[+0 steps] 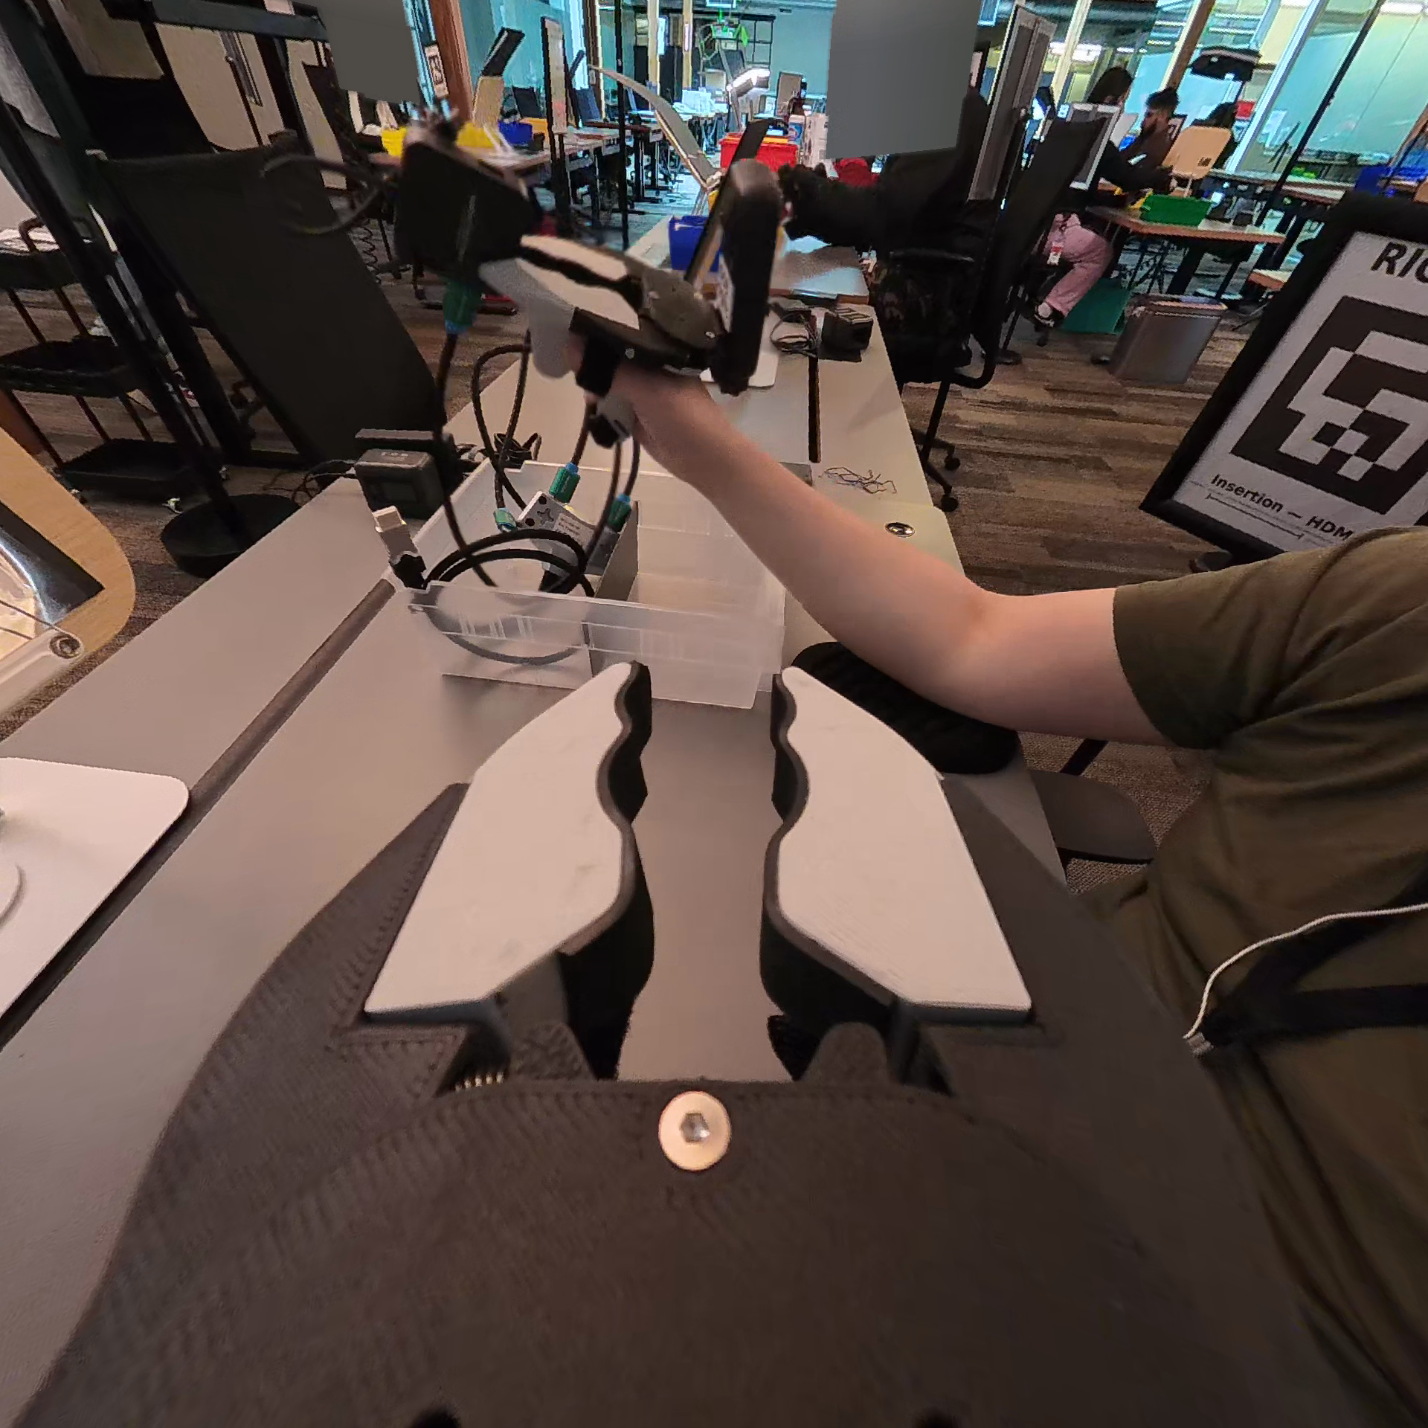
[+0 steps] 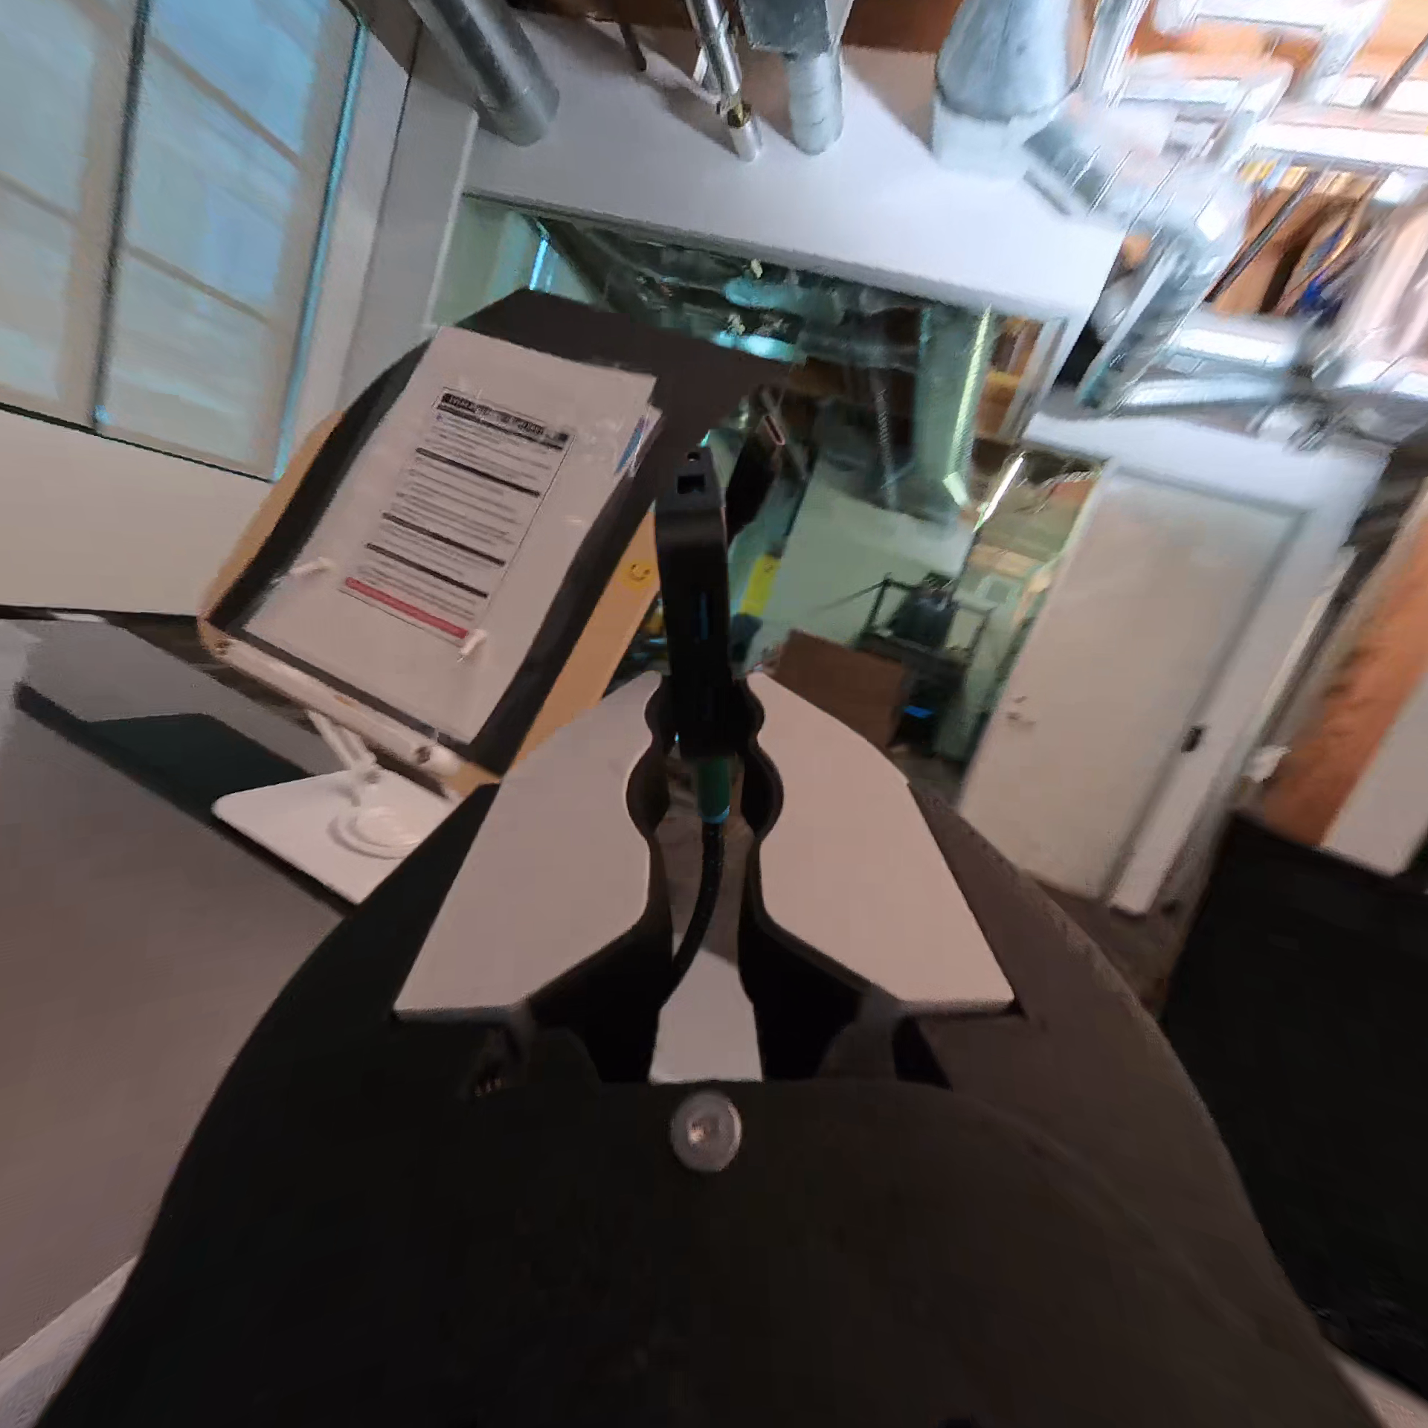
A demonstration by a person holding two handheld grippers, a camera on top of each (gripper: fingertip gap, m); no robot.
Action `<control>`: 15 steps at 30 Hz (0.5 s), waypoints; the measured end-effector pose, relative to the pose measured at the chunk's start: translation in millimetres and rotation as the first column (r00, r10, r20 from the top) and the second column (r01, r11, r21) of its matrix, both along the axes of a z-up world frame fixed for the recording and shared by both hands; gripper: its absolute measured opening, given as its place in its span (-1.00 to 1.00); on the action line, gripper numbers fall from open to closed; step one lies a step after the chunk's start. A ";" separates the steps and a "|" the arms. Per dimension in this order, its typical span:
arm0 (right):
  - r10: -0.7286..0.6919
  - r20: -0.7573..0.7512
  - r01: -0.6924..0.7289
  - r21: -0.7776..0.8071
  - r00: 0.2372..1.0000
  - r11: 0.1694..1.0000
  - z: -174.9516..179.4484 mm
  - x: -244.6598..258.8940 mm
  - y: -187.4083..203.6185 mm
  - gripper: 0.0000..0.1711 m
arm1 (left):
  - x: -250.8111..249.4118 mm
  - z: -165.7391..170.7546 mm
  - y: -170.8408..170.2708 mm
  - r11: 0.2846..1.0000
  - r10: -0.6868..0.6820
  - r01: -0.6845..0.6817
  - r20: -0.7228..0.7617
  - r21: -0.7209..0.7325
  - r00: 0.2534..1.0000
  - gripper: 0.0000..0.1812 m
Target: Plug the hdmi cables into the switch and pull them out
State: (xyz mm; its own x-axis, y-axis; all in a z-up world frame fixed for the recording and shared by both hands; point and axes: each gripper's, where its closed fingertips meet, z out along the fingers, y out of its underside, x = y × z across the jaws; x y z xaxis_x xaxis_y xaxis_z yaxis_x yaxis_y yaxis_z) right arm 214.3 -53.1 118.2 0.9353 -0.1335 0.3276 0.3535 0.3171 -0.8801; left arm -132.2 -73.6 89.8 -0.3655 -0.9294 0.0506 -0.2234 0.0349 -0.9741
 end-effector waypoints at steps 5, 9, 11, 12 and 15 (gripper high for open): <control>0.047 -0.236 -0.118 -0.296 0.971 0.948 -56.5 21.7 10.9 -0.80 | 1.2 -2.2 1.4 1.000 0.004 -0.004 -0.009 0.002 1.000 -0.67; 0.027 -0.360 -0.238 -0.558 0.933 0.795 -109.5 26.4 -4.1 -0.82 | 2.9 -4.9 -2.2 1.000 -0.005 0.006 -0.021 0.015 1.000 -0.67; 0.023 -0.356 -0.245 -0.595 0.934 0.766 -121.2 28.4 -10.5 -0.81 | 4.2 -6.6 -4.6 1.000 -0.012 0.012 -0.027 0.021 1.000 -0.67; 0.018 -0.350 -0.234 -0.587 0.937 0.775 -120.5 31.0 -12.6 -0.81 | 4.7 -7.5 -5.8 1.000 -0.015 0.016 -0.031 0.023 0.999 -0.67; 0.075 -0.363 -0.282 -0.563 0.929 0.777 -115.0 25.2 -19.8 -0.78 | 6.2 -10.5 -9.4 0.999 -0.027 0.028 -0.045 0.030 0.999 -0.67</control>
